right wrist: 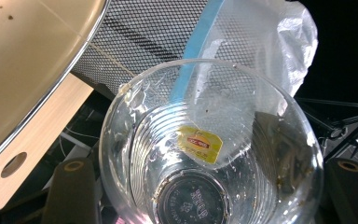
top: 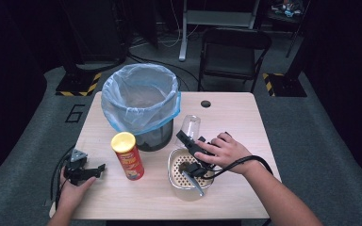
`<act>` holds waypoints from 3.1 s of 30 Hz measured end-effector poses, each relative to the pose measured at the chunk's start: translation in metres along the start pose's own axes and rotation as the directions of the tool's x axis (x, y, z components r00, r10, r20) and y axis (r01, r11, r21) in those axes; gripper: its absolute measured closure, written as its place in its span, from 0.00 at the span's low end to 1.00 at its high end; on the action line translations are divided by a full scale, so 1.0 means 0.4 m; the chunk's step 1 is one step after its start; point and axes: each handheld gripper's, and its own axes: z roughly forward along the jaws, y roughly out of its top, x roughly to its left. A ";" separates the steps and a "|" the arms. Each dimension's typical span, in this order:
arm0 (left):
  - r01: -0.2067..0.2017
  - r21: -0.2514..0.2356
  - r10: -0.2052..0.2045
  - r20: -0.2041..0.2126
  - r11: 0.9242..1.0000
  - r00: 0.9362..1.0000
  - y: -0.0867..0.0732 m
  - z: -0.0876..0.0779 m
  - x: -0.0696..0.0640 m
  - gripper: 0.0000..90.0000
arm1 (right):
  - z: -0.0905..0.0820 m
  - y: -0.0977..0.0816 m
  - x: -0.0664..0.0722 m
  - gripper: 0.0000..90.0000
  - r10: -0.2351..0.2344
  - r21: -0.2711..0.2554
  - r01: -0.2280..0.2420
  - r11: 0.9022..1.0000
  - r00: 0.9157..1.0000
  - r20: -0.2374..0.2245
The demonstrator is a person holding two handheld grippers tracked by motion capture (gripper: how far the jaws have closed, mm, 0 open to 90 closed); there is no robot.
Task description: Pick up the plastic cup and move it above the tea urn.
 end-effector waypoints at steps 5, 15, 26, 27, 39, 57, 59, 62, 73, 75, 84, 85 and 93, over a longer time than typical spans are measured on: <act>-0.001 0.000 0.001 0.000 1.000 1.000 0.000 0.000 0.000 0.13 | 0.009 -0.006 -0.016 0.37 -0.044 -0.013 0.044 0.999 0.999 0.011; 0.000 0.001 0.000 0.000 1.000 1.000 0.000 0.000 0.000 0.13 | 0.004 -0.008 -0.036 0.37 0.043 -0.004 -0.042 0.999 0.996 0.074; 0.000 0.000 0.000 0.000 1.000 1.000 0.000 0.000 0.000 0.13 | 0.027 -0.059 -0.083 0.37 0.683 -0.019 -0.685 0.728 0.727 -0.072; 0.000 0.001 0.000 0.000 1.000 1.000 0.000 0.000 0.000 0.13 | 0.034 -0.072 -0.087 0.37 0.738 -0.010 -0.742 0.670 0.668 -0.098; 0.000 0.000 0.000 0.000 1.000 1.000 0.000 0.000 0.000 0.13 | 0.115 -0.225 -0.089 0.37 0.968 0.152 -0.987 -0.058 -0.093 -0.235; 0.000 0.001 0.000 0.000 1.000 1.000 0.000 0.000 0.000 0.13 | 0.148 -0.286 -0.133 0.37 0.911 0.188 -0.937 -0.295 -0.335 -0.240; 0.000 0.001 0.000 0.000 1.000 1.000 0.000 0.000 0.000 0.13 | 0.143 -0.288 -0.140 0.37 0.909 0.190 -0.935 -0.300 -0.340 -0.242; 0.000 0.001 0.000 0.000 1.000 1.000 0.000 0.000 0.000 0.13 | 0.132 -0.294 -0.156 0.37 0.906 0.182 -0.935 -0.303 -0.342 -0.250; -0.005 -0.004 0.005 -0.007 1.000 1.000 0.000 0.001 0.000 0.13 | 0.068 -0.302 -0.283 0.37 0.895 0.153 -0.939 -0.307 -0.340 -0.288; 0.000 -0.011 0.000 -0.008 1.000 1.000 -0.001 0.002 -0.001 0.13 | 0.062 -0.301 -0.314 0.37 0.902 0.140 -0.946 -0.291 -0.320 -0.291; 0.004 -0.004 -0.004 -0.003 1.000 1.000 -0.001 0.001 -0.002 0.13 | 0.130 -0.306 -0.459 0.36 0.916 0.104 -0.954 -0.283 -0.300 -0.265; 0.005 -0.005 -0.005 -0.003 1.000 1.000 -0.001 0.001 -0.002 0.13 | 0.147 -0.304 -0.470 0.36 0.919 0.093 -0.957 -0.275 -0.290 -0.268; 0.008 -0.015 -0.008 -0.006 1.000 1.000 -0.001 0.003 -0.004 0.13 | 0.323 -0.239 -0.476 0.33 0.896 0.163 -0.946 -0.281 -0.320 -0.308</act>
